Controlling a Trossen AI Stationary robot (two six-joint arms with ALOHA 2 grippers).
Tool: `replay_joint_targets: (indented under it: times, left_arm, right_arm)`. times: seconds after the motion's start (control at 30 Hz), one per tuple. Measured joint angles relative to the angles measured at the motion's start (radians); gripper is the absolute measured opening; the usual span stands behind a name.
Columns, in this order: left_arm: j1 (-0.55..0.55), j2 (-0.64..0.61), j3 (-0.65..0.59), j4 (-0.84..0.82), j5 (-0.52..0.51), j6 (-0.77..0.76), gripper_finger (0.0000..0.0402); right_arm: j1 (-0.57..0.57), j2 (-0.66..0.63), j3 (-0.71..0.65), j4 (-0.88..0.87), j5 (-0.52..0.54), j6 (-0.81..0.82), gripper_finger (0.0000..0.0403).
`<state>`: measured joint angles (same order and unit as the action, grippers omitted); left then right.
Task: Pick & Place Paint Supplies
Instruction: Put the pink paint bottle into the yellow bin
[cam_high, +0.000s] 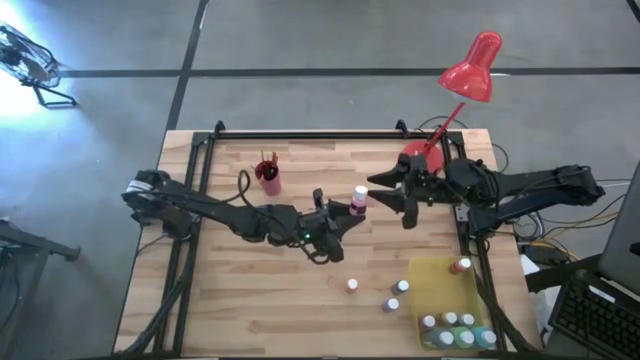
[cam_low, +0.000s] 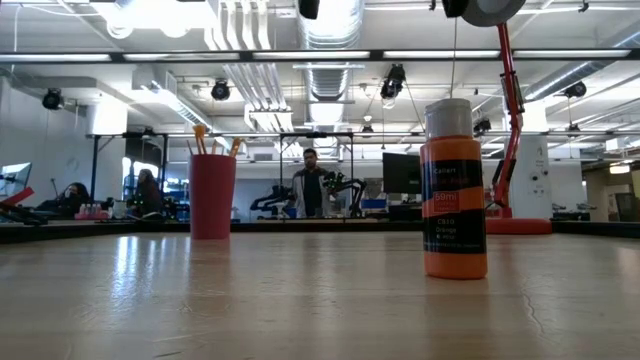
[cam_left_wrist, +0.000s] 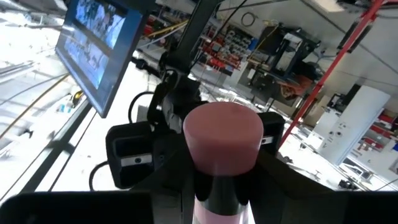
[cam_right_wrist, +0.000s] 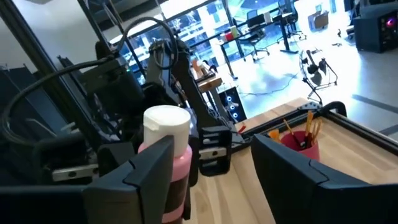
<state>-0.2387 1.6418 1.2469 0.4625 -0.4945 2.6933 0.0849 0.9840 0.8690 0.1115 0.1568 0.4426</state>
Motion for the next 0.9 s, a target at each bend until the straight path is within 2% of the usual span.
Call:
replay_joint_targets:
  times: [0.2, 0.6, 0.9]
  left_arm:
    - [0.000, -0.001, 0.000, 0.002, -0.009, -0.001, 0.0108]
    - [0.002, 0.003, -0.005, -0.017, -0.002, -0.017, 0.0106]
    - [0.003, 0.004, -0.004, -0.017, -0.005, -0.020, 0.0106]
  right_arm:
    - [-0.001, 0.024, 0.031, -0.002, -0.006, -0.002, 0.0227]
    - [0.000, 0.010, 0.043, 0.036, -0.136, 0.017, 0.0280]
    - [-0.001, 0.033, 0.041, 0.008, -0.071, 0.007, 0.0288]
